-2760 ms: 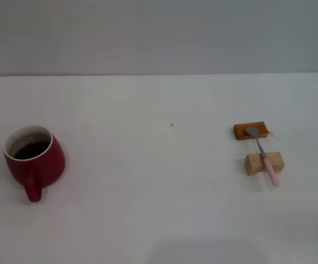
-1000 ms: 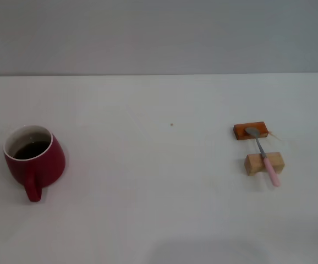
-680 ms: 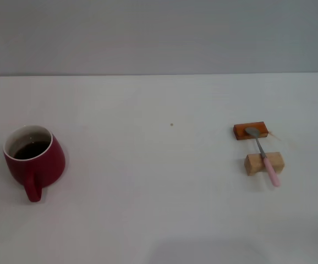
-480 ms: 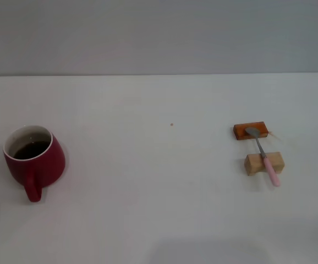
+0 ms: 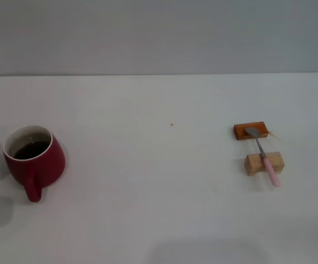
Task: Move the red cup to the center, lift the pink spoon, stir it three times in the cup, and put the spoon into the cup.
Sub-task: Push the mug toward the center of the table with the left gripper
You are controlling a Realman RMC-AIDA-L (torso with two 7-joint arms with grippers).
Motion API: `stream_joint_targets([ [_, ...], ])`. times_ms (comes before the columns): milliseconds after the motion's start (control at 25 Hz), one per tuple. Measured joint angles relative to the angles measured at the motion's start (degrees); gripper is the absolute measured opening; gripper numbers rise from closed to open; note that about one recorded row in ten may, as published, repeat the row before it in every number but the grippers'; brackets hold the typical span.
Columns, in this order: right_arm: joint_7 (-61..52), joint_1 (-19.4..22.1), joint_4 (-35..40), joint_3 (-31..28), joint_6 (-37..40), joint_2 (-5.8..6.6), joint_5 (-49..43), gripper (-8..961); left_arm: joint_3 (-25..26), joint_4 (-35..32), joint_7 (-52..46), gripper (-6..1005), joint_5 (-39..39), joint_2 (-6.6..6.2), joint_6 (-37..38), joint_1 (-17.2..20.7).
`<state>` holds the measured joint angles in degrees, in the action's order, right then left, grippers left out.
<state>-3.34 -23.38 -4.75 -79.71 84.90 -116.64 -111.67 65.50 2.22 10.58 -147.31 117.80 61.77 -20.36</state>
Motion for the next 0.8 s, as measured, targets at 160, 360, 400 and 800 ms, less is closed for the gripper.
stream_joint_targets([
  [160,0.00,0.00,0.00,0.00,-0.01,-0.07,0.00,672,-0.28,0.04,-0.11,10,0.00,0.02,0.00,-0.06],
  [360,0.00,0.00,0.00,0.00,0.00,-0.08,0.01,672,-1.50,0.72,-0.46,13,0.00,0.13,0.00,-0.02],
  [400,0.00,0.00,0.00,0.00,0.00,-0.08,0.01,672,-1.50,0.72,-0.46,13,0.00,0.13,0.00,-0.02],
  [800,0.00,-0.28,0.00,0.00,0.04,-0.08,0.05,671,-4.33,1.04,-0.53,17,0.03,0.45,0.01,-0.06],
])
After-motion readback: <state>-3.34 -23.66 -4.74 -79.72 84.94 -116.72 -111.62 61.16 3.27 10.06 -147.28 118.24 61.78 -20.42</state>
